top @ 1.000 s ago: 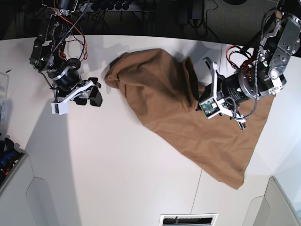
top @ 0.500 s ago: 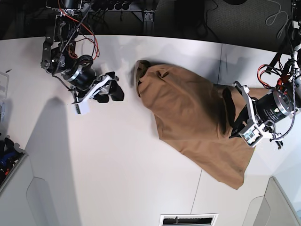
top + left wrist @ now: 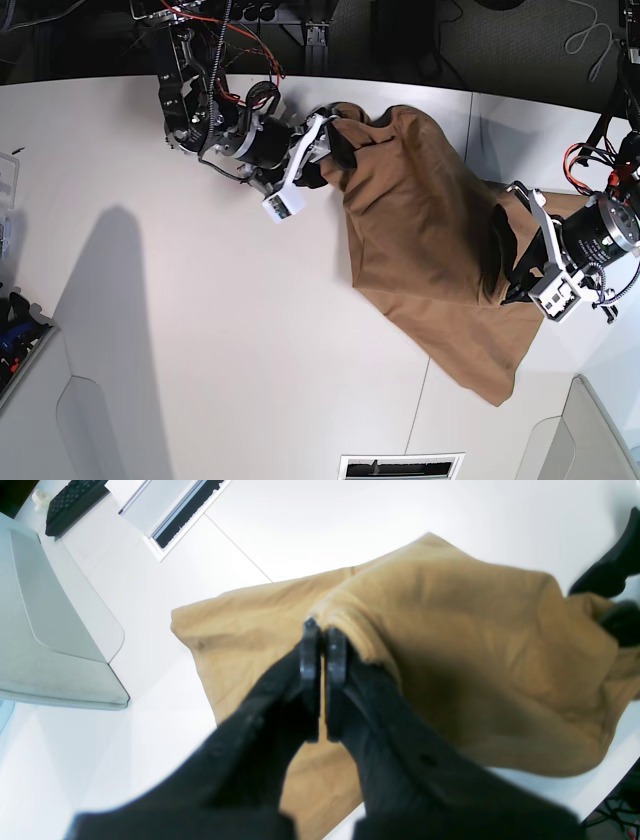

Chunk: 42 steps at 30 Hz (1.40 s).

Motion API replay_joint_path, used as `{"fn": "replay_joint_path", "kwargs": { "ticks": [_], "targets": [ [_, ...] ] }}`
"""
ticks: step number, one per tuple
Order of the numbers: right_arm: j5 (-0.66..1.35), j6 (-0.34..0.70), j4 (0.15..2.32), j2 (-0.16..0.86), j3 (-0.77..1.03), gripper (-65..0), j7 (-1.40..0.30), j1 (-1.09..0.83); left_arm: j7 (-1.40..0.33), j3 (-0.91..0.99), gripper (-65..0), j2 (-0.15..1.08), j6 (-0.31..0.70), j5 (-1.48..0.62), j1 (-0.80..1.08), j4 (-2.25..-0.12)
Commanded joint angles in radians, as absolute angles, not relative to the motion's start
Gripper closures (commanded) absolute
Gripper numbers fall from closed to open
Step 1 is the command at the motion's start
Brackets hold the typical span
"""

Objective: Layout the t-shirt on the table in an organized manner, then fold the t-shirt properly
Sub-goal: 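Pull the shirt edge with the left gripper toward the right gripper, then release the shirt with the left gripper and drag it along the hem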

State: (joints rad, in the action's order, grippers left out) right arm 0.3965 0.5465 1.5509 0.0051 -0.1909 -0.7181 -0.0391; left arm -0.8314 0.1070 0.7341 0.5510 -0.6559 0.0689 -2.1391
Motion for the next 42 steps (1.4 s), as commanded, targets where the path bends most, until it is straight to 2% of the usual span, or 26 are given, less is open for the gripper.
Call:
{"fn": "replay_joint_path", "kwargs": {
  "ticks": [1,4,6,11,15,22,27,32,34,40,42],
  "targets": [
    [0.394,0.552,1.566,-0.005,-0.204,-24.8,-0.699,-0.028,-0.814,0.119,0.0,0.751,0.547,-0.662,0.053,-2.155],
    [0.346,0.546,1.566,-0.006,-0.225,-7.1,-0.678,-0.028,-0.815,0.119,0.0,0.751,0.547,-0.662,0.053,-2.155],
    [0.308,0.546,1.566,-0.006,-0.224,-0.2,-0.651,-0.028,-0.817,0.119,0.0,0.751,0.547,-0.662,0.053,-2.155],
    [0.189,0.545,1.567,-0.005,-0.222,0.0,-0.595,-0.020,-0.821,0.119,0.0,0.751,0.547,-0.662,0.053,-2.155],
    [0.128,0.483,1.567,-0.005,-0.195,0.0,-0.583,0.006,-0.823,0.119,0.0,0.751,0.547,-0.649,0.053,-2.155],
    [0.102,0.468,1.576,0.000,-0.002,0.0,-0.583,0.077,-0.847,0.119,0.0,0.759,0.547,-0.636,0.054,-2.155],
    [0.166,0.478,1.596,0.011,0.183,0.0,-0.583,0.120,-0.865,0.119,0.0,0.768,0.548,-0.664,0.063,-2.155],
    [0.263,0.505,1.646,0.059,0.326,0.0,-0.583,0.127,-0.886,0.118,0.0,0.753,0.653,-0.808,0.149,-2.155],
    [0.276,0.505,1.657,0.083,0.377,0.0,-0.583,0.127,-0.894,0.117,0.0,0.729,0.698,-0.868,0.196,-2.155],
    [0.342,0.505,1.658,0.125,0.475,0.0,-0.628,0.124,-0.895,0.102,0.0,0.607,0.698,-0.992,0.323,-2.155],
    [0.364,0.505,1.658,0.124,0.484,0.0,-0.655,0.123,-0.895,0.064,-7.2,0.570,0.698,-0.990,0.339,-2.153]
  ]
}}
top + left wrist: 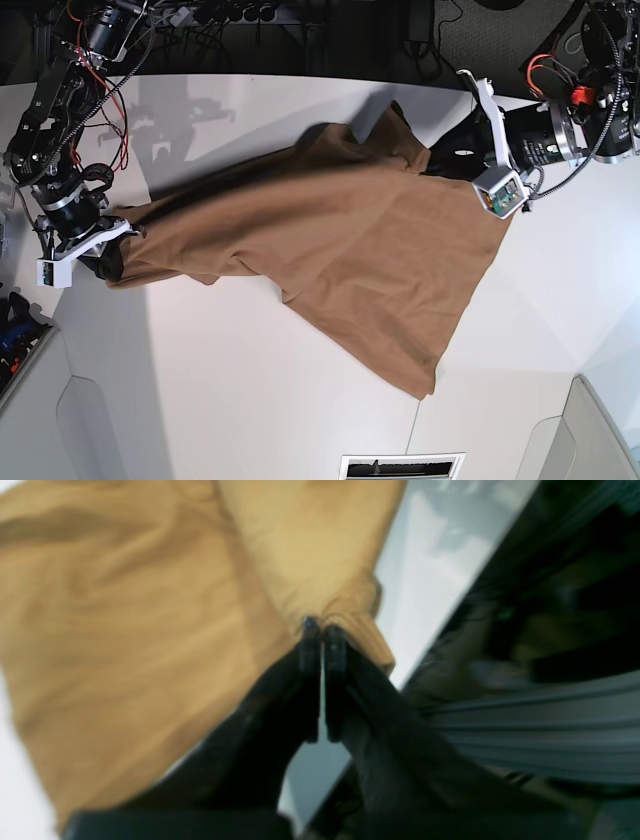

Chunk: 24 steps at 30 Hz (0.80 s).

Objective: Layout the t-shirt on the table in an organized manner, then fold the t-shirt properly
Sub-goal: 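Release the shirt with the left gripper and drag it along the hem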

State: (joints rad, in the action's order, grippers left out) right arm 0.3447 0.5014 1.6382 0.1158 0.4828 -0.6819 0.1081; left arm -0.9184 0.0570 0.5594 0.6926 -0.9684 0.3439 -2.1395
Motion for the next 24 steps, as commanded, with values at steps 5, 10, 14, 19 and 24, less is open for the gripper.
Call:
{"fn": "replay_joint_path", "kwargs": {
  "ticks": [5,10,14,19,24],
  "targets": [
    [0.448,0.505,1.658,0.124,0.484,-40.2,-0.718,0.124,-0.888,-0.077,-28.6,0.506,0.698,-0.919,0.337,-2.140],
    [0.536,0.524,1.660,0.124,0.491,-40.5,-0.774,0.118,-0.883,-0.096,-29.9,0.488,0.698,-0.775,0.308,-2.140],
    [0.633,0.554,1.671,0.116,0.514,-40.5,-0.815,0.094,-0.873,-0.001,-29.9,0.488,0.698,-0.779,0.262,-2.140],
    [0.686,0.566,1.676,0.079,0.514,-40.3,-0.847,0.032,-0.869,0.127,-29.9,0.522,0.698,-0.920,0.238,-2.140],
    [0.688,0.566,1.676,0.046,0.514,-39.9,-0.841,-0.031,-0.873,0.127,-29.9,0.537,0.698,-0.932,0.237,-2.140]
  ]
}}
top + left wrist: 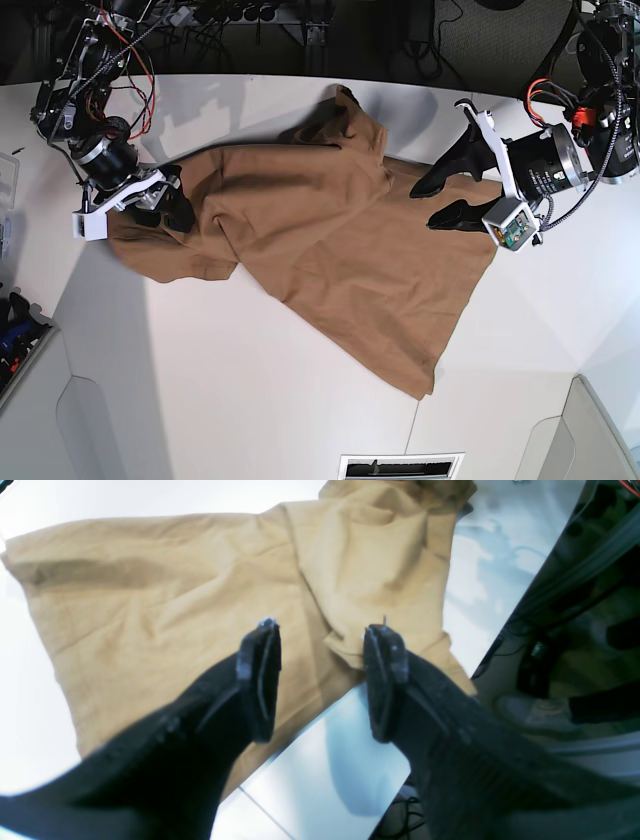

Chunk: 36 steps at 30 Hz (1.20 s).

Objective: Layout the t-shirt on the table in an organized manner, then fold the t-shirt properly
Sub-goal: 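Release the shirt with the left gripper and drag it along the hem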

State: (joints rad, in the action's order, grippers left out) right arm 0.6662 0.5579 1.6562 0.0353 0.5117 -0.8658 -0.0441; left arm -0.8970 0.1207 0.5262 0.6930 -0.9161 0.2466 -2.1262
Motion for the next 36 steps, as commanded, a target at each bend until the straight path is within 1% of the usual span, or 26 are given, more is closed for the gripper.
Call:
{"fn": "replay_joint_path", "kwargs": {
  "ticks": [1,2,3,5,6,7,10,11,12,14,20,24,27,34,36],
  "targets": [
    [0.686,0.566,1.676,0.047,0.514,-36.3,-0.841,-0.044,-0.858,0.127,-29.9,0.537,0.698,-0.908,0.236,-2.140],
    [0.677,0.566,1.676,0.047,0.514,-29.8,-0.838,-0.054,-0.835,0.127,-29.9,0.537,0.698,-0.876,0.235,-2.136],
    [0.662,0.565,1.676,0.047,0.514,-21.0,-0.829,-0.065,-0.805,0.127,-29.9,0.537,0.698,-0.841,0.235,-2.126],
    [0.633,0.565,1.676,0.047,0.514,-0.5,-0.811,-0.080,-0.753,0.127,-29.7,0.538,0.692,-0.784,0.230,-2.083],
    [0.619,0.565,1.676,0.047,0.514,0.0,-0.808,-0.081,-0.736,0.127,-28.0,0.538,0.691,-0.765,0.218,-2.050],
    [0.604,0.565,1.676,0.047,0.514,0.0,-0.808,-0.080,-0.728,0.127,-24.7,0.538,0.692,-0.756,0.200,-2.010],
    [0.605,0.565,1.676,0.047,0.514,0.0,-0.804,-0.078,-0.721,0.123,-11.4,0.530,0.692,-0.758,0.122,-1.877],
    [0.603,0.565,1.676,0.047,0.514,0.0,-0.805,-0.078,-0.717,0.117,-8.0,0.524,0.692,-0.758,0.092,-1.833],
    [0.590,0.564,1.676,0.047,0.514,0.0,-0.805,-0.078,-0.712,0.107,-5.5,0.518,0.692,-0.758,0.061,-1.790],
    [0.559,0.564,1.676,0.047,0.514,0.0,-0.809,-0.079,-0.706,0.073,-3.1,0.510,0.692,-0.757,0.001,-1.705],
    [0.519,0.553,1.676,0.047,0.514,0.0,-0.808,-0.095,-0.705,-0.096,-3.0,0.509,0.693,-0.721,-0.114,-1.494],
    [0.479,0.553,1.673,0.047,0.514,0.0,-0.804,-0.132,-0.633,-0.170,-3.0,0.510,0.693,-0.602,-0.125,-1.394],
    [0.470,0.553,1.673,0.057,0.514,0.0,-0.802,-0.150,-0.572,-0.178,-3.0,0.510,0.692,-0.514,-0.126,-1.323],
    [0.434,0.544,1.672,0.134,0.514,0.0,-0.759,-0.158,-0.568,-0.178,-3.0,0.525,0.691,-0.442,-0.171,-1.154],
    [0.425,0.542,1.668,0.155,0.514,0.0,-0.753,-0.158,-0.564,-0.178,-3.0,0.538,0.667,-0.430,-0.192,-1.109]
  ]
}}
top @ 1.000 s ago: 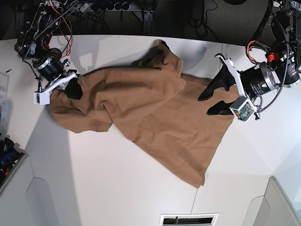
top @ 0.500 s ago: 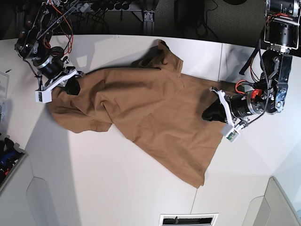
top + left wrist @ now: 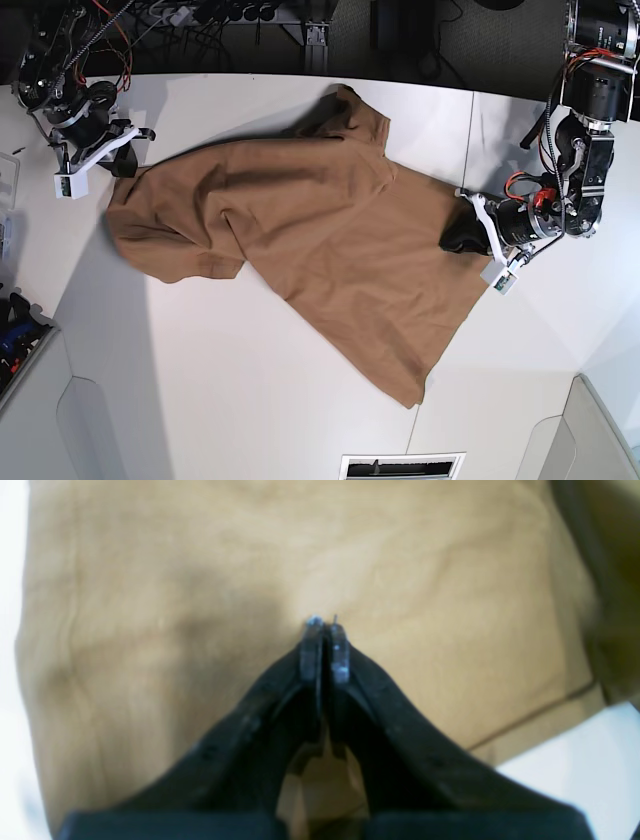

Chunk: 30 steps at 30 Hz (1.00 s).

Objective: Layout the t-shirt on the table in an organized manner, then fold the t-shirt properly
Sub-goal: 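Release the shirt with the left gripper and drag it along the hem, then grasp the shirt shoulder with the right gripper and pull it away from the left gripper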

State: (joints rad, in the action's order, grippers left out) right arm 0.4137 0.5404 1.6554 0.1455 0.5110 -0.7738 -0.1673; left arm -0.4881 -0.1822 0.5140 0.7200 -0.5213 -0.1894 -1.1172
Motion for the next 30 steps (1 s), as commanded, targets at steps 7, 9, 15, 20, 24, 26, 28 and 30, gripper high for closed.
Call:
{"fn": "replay_joint_path", "kwargs": {
  "ticks": [7,9,15,20,24,26,28,30],
  "targets": [
    [0.426,0.541,1.620,0.244,0.514,0.0,-0.699,-0.153,-0.546,-0.178,-3.0,0.572,0.562,-0.351,-0.294,-1.017],
    [0.426,0.534,1.618,0.262,0.514,0.0,-0.699,-0.148,-0.546,-0.178,-3.0,0.571,0.548,-0.326,-0.322,-1.006],
    [0.547,0.531,1.618,0.268,0.515,0.0,-0.741,-0.136,-0.561,-0.178,-3.0,0.571,0.482,-0.292,-0.387,-0.997],
    [0.690,0.570,1.622,0.241,0.515,0.0,-0.808,-0.137,-0.646,-0.178,-3.0,0.581,0.497,-0.343,-0.427,-1.010],
    [0.736,0.582,1.622,0.177,0.515,0.0,-0.847,-0.154,-0.648,-0.177,-5.1,0.641,0.573,-0.527,-0.395,-1.122],
    [0.753,0.584,1.622,0.146,0.515,0.0,-0.862,-0.168,-0.649,-0.177,-9.5,0.669,0.573,-0.551,-0.370,-1.198],
    [0.765,0.584,1.622,0.117,0.514,0.0,-0.870,-0.178,-0.661,-0.177,-14.4,0.686,0.572,-0.551,-0.356,-1.261],
    [0.767,0.585,1.622,0.091,0.511,0.0,-0.877,-0.181,-0.690,-0.177,-15.6,0.694,0.572,-0.570,-0.348,-1.306]
  ]
}}
